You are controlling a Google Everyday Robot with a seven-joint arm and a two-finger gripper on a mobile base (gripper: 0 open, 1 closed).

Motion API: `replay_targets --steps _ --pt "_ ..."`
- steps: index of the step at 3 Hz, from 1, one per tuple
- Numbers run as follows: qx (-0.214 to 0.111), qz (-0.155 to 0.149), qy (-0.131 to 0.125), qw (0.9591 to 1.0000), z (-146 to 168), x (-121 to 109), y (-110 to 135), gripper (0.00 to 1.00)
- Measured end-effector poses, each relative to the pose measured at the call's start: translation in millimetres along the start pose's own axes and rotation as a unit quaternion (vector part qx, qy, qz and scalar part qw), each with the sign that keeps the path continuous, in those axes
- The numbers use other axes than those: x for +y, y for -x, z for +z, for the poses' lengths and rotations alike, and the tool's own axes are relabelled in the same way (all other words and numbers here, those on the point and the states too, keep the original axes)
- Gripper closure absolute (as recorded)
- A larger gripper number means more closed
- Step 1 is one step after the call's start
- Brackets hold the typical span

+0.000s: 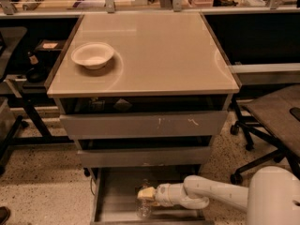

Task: Place water bottle into bottom drawer

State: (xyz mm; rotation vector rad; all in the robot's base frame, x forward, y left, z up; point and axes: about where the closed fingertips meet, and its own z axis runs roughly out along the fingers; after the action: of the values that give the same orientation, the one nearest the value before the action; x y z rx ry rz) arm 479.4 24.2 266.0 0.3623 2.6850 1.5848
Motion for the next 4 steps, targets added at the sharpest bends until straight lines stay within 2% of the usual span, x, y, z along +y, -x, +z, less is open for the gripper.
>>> replay_targets --steps 1,2,3,4 --pt "0.002 -0.005 0.004 1.0 15.4 -3.4 11.5 1.0" --pt "-0.012 -0.02 0.0 0.9997 35.4 -7.4 23.4 1.0" --pt "-0.012 -0.02 0.0 0.9997 35.4 -7.4 23.4 1.0" --pt "-0.027 -0.017 -0.006 0.9995 47.8 -16.8 24.9 1.0"
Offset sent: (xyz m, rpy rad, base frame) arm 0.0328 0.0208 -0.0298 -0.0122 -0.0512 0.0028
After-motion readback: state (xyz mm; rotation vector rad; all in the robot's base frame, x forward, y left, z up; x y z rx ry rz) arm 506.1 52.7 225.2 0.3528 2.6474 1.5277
